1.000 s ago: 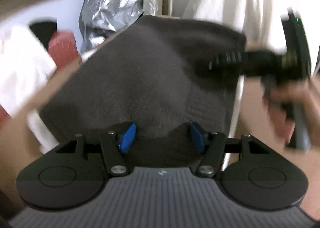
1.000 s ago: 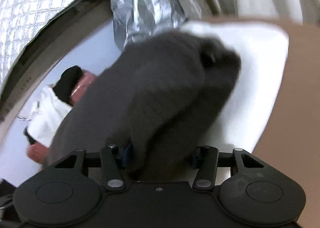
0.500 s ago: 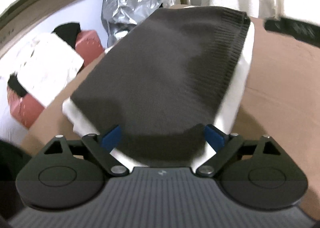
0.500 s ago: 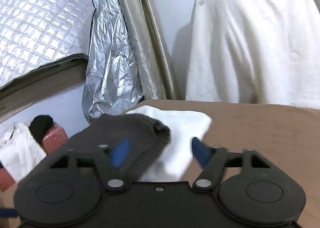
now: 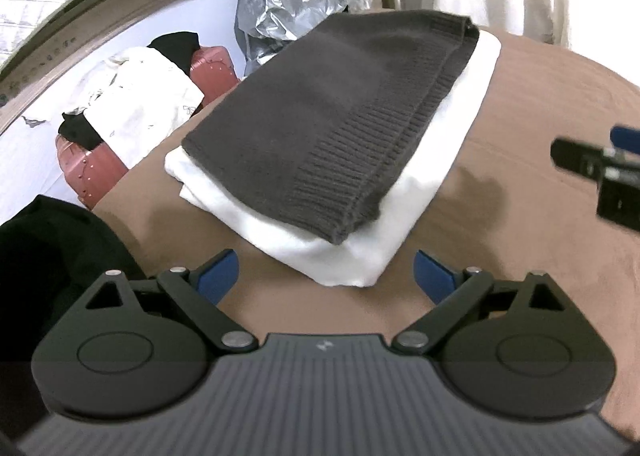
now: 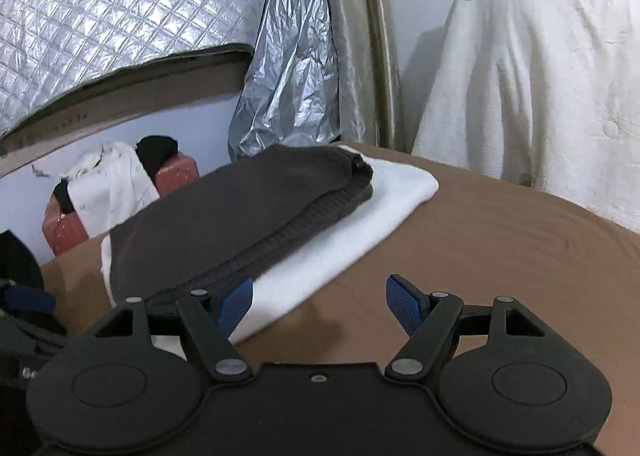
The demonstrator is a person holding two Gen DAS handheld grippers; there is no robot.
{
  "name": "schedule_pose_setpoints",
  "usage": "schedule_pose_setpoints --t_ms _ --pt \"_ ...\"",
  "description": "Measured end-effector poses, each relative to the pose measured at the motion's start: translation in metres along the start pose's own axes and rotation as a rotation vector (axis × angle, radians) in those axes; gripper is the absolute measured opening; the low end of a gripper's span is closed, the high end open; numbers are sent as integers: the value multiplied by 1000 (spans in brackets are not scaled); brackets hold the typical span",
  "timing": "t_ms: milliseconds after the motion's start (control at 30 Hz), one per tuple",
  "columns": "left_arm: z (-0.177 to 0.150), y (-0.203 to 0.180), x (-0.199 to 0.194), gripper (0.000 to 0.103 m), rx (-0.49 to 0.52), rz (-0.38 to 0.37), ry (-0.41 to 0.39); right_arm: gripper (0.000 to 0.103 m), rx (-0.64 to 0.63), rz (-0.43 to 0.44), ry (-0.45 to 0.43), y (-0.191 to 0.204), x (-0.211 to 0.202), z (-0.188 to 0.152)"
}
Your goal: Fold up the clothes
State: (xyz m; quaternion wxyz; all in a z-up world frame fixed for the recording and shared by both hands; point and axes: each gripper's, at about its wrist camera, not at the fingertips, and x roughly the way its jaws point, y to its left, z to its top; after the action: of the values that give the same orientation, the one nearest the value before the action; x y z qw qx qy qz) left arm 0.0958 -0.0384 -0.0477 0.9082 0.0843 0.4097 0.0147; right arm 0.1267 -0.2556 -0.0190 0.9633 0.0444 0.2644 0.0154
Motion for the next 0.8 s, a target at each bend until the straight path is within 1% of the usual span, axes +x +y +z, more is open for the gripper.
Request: schedule_pose_setpoints --t_ms 133,233,300,400,500,633,800 --pt "-7 -5 -20 95 -17 0 -29 78 -3 -15 23 1 -20 -12" --pt "-13 -9 -29 96 -10 -15 -47 79 -10 -33 54 3 -25 -20" --pt "-16 -10 -30 96 -9 -14 -48 79 -12 -35 69 5 -28 -25" --pt "-22 -9 -30 97 -22 -7 -47 82 -21 -47 83 7 -35 -32" --pt "-28 -7 -30 97 -32 -9 -45 82 -41 -62 100 11 -42 -37" --pt "-37 -7 -33 97 -20 0 -41 82 -66 -71 117 18 -52 -41" --pt "-45 -7 -35 97 -22 -30 -34 83 -85 -89 120 25 -64 -45"
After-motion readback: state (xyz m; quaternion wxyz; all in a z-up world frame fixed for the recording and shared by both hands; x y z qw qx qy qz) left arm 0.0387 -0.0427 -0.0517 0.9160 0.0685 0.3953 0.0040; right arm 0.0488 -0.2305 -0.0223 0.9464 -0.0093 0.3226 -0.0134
